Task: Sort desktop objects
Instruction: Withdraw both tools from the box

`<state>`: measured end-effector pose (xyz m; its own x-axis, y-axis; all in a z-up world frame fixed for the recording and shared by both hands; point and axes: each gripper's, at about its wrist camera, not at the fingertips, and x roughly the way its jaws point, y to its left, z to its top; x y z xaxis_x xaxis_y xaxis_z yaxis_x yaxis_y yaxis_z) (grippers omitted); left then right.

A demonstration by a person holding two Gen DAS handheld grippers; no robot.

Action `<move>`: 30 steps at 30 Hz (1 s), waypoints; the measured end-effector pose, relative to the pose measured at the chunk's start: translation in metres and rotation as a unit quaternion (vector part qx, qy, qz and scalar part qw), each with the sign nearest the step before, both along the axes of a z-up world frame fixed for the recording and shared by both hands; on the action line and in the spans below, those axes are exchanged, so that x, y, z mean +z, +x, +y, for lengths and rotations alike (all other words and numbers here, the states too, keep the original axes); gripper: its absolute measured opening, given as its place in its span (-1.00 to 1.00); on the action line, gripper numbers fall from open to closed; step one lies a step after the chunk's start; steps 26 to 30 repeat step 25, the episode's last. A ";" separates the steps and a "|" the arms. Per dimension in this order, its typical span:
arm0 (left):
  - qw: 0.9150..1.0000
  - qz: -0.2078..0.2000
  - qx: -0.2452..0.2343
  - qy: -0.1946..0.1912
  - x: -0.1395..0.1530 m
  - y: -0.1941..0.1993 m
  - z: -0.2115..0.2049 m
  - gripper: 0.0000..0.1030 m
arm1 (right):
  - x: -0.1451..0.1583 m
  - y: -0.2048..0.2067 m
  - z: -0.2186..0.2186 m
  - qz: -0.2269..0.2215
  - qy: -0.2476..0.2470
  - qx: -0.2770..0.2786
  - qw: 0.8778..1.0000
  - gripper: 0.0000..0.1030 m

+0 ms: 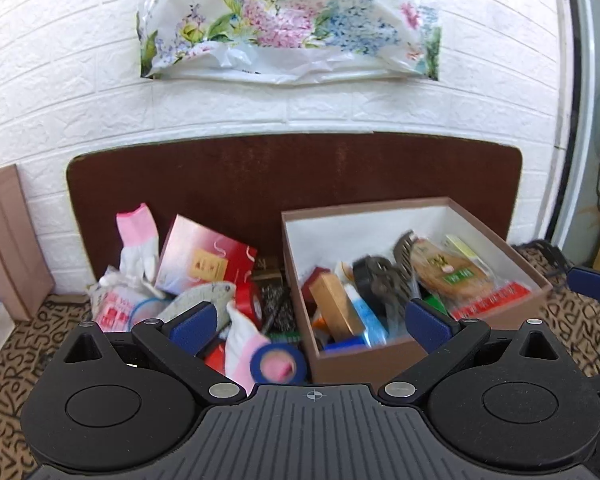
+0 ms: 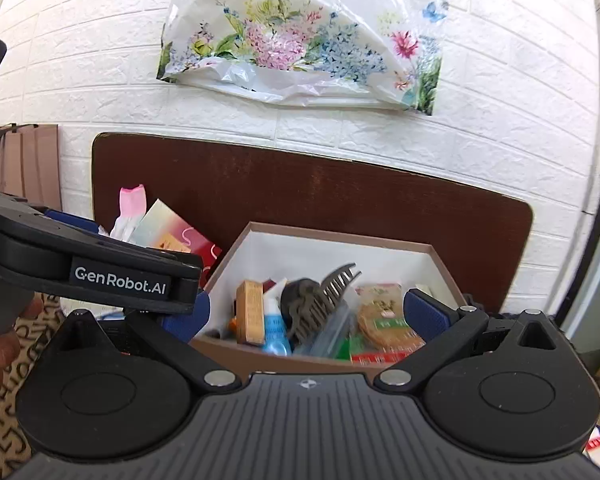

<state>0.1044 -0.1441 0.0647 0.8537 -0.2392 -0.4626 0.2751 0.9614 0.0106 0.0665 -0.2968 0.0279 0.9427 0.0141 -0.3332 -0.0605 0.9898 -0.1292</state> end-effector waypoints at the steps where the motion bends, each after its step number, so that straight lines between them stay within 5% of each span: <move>1: 1.000 0.002 0.000 0.002 -0.001 -0.008 0.000 1.00 | -0.001 -0.008 -0.001 0.001 0.000 -0.003 1.000 0.99; 13: 0.999 0.013 -0.025 0.019 -0.017 -0.088 -0.010 1.00 | -0.023 -0.082 -0.020 0.026 0.032 -0.046 0.998 0.99; 19: 0.999 0.033 -0.036 0.015 -0.020 -0.105 -0.014 1.00 | -0.030 -0.103 -0.025 0.031 0.042 -0.060 0.997 0.99; 30: 0.999 0.011 -0.044 0.028 -0.017 -0.120 -0.022 1.00 | -0.031 -0.115 -0.028 0.031 0.046 -0.068 0.996 0.99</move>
